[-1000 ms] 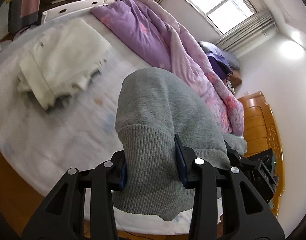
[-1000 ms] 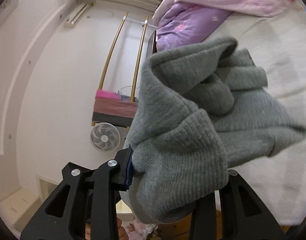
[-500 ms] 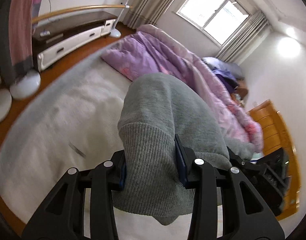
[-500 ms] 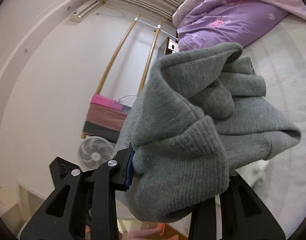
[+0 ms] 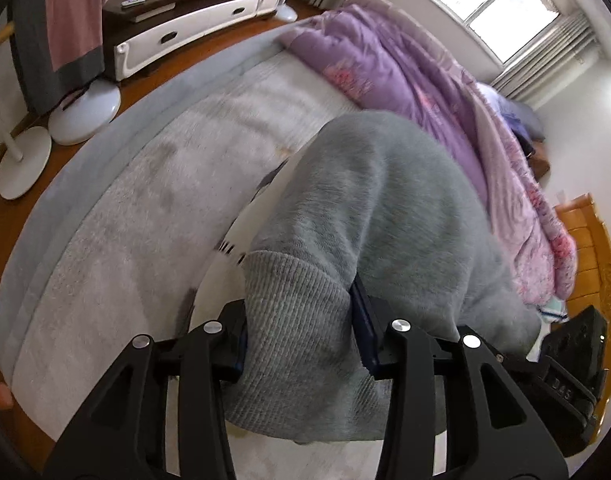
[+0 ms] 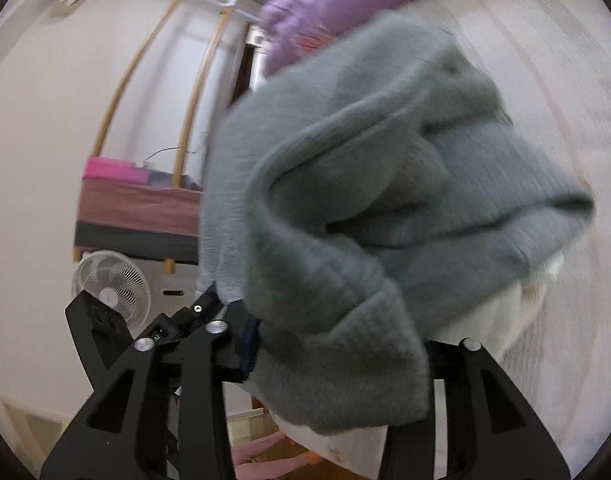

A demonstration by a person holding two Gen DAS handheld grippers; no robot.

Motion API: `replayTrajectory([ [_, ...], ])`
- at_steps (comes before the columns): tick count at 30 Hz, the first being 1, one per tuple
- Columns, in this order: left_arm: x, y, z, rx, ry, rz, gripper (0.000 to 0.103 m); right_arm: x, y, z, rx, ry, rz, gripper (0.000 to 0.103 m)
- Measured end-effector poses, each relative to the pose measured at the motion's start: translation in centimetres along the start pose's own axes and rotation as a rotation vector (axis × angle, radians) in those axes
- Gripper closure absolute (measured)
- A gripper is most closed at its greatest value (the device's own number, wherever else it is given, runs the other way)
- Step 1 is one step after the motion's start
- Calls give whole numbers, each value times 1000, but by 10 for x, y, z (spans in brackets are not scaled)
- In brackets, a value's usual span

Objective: Fold large clothes
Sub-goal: 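Carry the hoodie to the clothes stack and lower it on top with both grippers, then open both grippers and pull them back from the stack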

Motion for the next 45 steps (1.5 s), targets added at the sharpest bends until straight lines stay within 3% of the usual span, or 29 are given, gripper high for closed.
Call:
replayTrajectory([
  [2,-1,3,-6,-9,8,30,59,8,-6,-6,-3,-10,-37,59],
  [4,-1,8,-9,-27,14,58,58,17,-11,-6,4,-46,-126,52],
  [8,-7,17,-10,-46,2,106,55,52,-28,2,31,-16,-276,48],
  [11,-9,21,-11,-57,12,165,44,76,-15,14,-33,35,-299,48],
  [15,-9,20,-13,-72,50,253,35,78,0,18,-87,-15,-348,48],
  [20,0,-12,-8,-5,79,322,20,60,-18,16,-66,-101,-363,48],
  [24,23,-33,-12,10,137,317,13,47,-37,19,-31,-166,-372,47],
  [29,66,-41,-31,-4,225,303,12,25,-64,22,2,-268,-381,44],
  [32,83,-42,-44,-27,244,311,12,14,-86,20,27,-320,-399,32],
  [36,112,-55,-65,-32,259,311,12,4,-117,13,48,-378,-391,32],
  [45,192,-99,-113,39,294,319,11,6,-210,-4,107,-453,-370,31],
])
Point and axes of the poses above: each gripper's, at about its wrist camera, not at the fingertips, and y roughly the way its jaws point, x to its right, z to its top, the point moved 5 cm from there along y, roughly the way its jaws point, and after that the axes turned 1 degree about z, right-handed, at the moved point
